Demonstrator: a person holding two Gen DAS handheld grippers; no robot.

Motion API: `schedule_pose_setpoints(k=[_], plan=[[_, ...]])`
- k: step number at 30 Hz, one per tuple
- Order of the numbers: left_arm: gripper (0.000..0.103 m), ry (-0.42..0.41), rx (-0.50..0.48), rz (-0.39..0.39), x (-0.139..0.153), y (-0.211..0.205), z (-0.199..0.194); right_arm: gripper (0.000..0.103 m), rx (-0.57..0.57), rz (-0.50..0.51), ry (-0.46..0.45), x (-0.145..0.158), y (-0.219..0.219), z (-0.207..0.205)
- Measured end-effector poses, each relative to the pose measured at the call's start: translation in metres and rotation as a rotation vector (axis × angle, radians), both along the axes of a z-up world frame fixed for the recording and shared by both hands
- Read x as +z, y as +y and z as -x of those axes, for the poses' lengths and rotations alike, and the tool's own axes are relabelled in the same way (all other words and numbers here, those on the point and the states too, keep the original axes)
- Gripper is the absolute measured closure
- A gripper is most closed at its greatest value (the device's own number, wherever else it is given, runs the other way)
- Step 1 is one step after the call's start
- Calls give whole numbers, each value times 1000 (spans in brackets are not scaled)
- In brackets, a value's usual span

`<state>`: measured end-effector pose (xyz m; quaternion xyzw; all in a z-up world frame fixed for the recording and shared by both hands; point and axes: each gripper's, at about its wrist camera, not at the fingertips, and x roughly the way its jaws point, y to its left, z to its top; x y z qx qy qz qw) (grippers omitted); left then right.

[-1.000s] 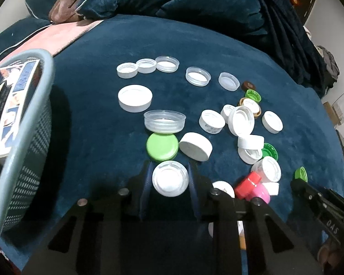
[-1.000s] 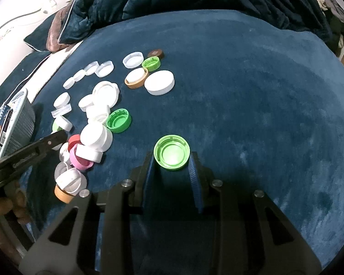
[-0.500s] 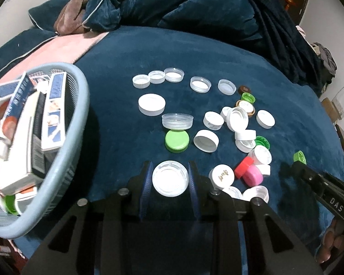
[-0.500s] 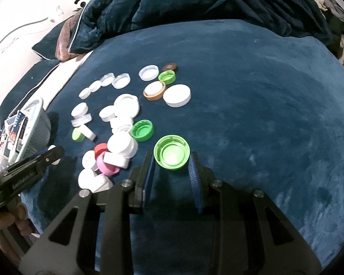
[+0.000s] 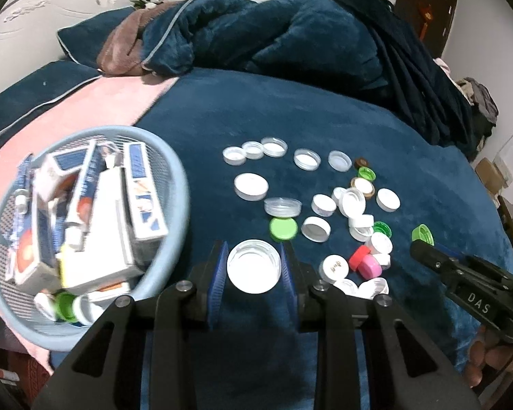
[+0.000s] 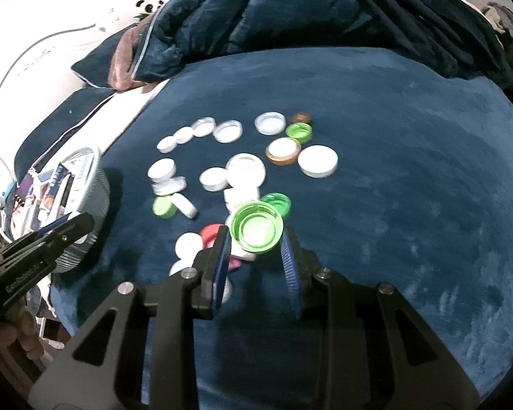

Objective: Organize objects
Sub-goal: 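Carry both caps over the basket and open both tools to drop them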

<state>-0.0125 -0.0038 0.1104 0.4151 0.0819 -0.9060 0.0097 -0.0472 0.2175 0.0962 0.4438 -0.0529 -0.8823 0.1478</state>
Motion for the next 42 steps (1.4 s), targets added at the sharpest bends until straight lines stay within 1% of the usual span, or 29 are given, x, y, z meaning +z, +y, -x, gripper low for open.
schedule_pose_setpoints(k=[8,15,22,26,29,30,31,32,33,34,35,36,38,39,40,41,42], plan=[[72,33,88,-1,17,-45,-25,72,94,35,24,15,-50,-1],[72,50,213,0,26,-105,-60,72,229,55,48,28,-115,-10],[72,56,350,-50,22,-165,-90,72,401,59,47,31,-187,-34],[72,61,402,-87,15,-189,-97,72,480,60,39,29,-219,-45],[72,76,412,-121,11,-202,-101,72,535,81,24,28,-238,-48],[71,80,403,-138,9,-205,-101,72,553,109,5,26,-241,-46],[61,76,396,-144,8,-205,-100,71,562,145,-27,23,-243,-42],[37,72,391,-144,7,-206,-99,64,554,167,-45,21,-243,-40],[26,74,389,-137,7,-206,-100,59,534,187,-54,20,-239,-37],[14,85,392,-124,8,-206,-103,47,516,193,-50,20,-235,-36],[10,94,397,-113,9,-204,-106,37,497,189,-42,21,-231,-35],[8,97,403,-103,9,-205,-107,33,475,179,-33,21,-227,-34],[1,81,419,-88,8,-206,-107,16,421,144,-21,22,-219,-30],[1,70,430,-82,6,-207,-107,12,392,120,-20,21,-215,-27],[1,57,441,-79,4,-207,-107,5,359,87,-21,19,-210,-24],[1,50,444,-77,3,-207,-106,0,329,52,-24,17,-206,-22],[1,41,445,-73,2,-206,-106,0,303,18,-25,15,-202,-21]])
